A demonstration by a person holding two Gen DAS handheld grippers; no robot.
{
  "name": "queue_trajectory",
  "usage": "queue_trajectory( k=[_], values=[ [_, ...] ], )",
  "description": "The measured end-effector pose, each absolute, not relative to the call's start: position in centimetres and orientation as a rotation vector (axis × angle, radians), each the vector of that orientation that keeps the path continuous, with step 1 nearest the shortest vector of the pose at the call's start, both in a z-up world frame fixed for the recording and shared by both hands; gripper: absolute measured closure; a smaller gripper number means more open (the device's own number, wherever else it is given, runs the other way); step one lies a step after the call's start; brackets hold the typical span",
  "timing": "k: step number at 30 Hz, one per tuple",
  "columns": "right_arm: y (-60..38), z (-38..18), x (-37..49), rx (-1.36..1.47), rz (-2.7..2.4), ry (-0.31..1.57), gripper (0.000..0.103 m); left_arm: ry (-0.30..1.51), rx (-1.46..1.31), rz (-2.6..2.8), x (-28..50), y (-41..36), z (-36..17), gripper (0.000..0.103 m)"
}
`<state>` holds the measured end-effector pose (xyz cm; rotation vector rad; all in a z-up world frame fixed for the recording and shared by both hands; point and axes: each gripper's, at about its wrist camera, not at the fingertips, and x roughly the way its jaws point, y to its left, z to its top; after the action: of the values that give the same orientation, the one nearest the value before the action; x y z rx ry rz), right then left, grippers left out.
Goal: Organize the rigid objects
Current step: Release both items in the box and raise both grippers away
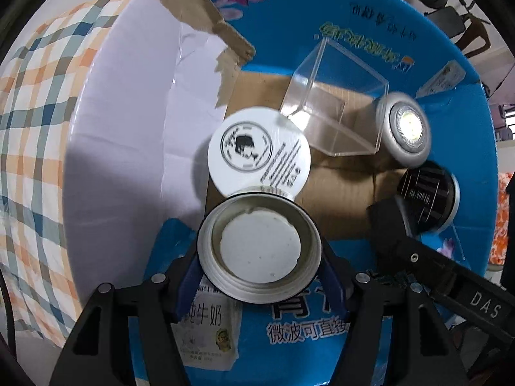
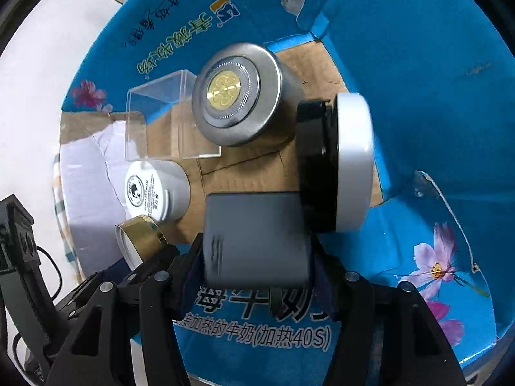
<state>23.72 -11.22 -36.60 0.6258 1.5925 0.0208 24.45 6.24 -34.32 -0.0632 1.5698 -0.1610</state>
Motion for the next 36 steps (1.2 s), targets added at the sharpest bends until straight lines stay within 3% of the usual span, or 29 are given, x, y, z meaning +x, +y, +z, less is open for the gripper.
queue_trajectory(
  k=[10, 12, 16, 18, 20, 26, 36],
  values=[
    [-11.7, -33.8, 22.4, 0.539, 0.060, 1.590, 0.035, 1.512, 0.013, -0.113, 22.8, 6.3, -31.8, 0.037],
    [-12.2, -32.9, 22.0, 0.515, 0.057, 1.581, 0.034, 1.488, 0.023, -0.102, 22.6, 6.3, -31.0, 0.016],
    [-13.1, -30.6, 21.1, 0.435, 0.034, 1.550, 0.022, 1.434, 0.035, -0.078, 21.9, 6.6, -28.7, 0.008],
    [-13.3, -29.5, 20.8, 0.377, 0.026, 1.536, 0.009, 1.413, 0.038, -0.068, 21.5, 6.6, -27.5, 0.000],
    [-13.4, -28.0, 20.3, 0.320, 0.018, 1.506, 0.000, 1.380, 0.059, -0.057, 20.9, 6.5, -26.1, 0.000],
    [-13.3, -23.1, 18.8, 0.173, -0.003, 1.403, 0.000, 1.293, 0.102, -0.049, 19.3, 6.0, -21.6, 0.000],
    [-14.8, -14.2, 15.3, 0.161, -0.002, 1.279, 0.000, 1.154, 0.097, -0.032, 15.8, 5.8, -14.0, 0.000]
  ],
)
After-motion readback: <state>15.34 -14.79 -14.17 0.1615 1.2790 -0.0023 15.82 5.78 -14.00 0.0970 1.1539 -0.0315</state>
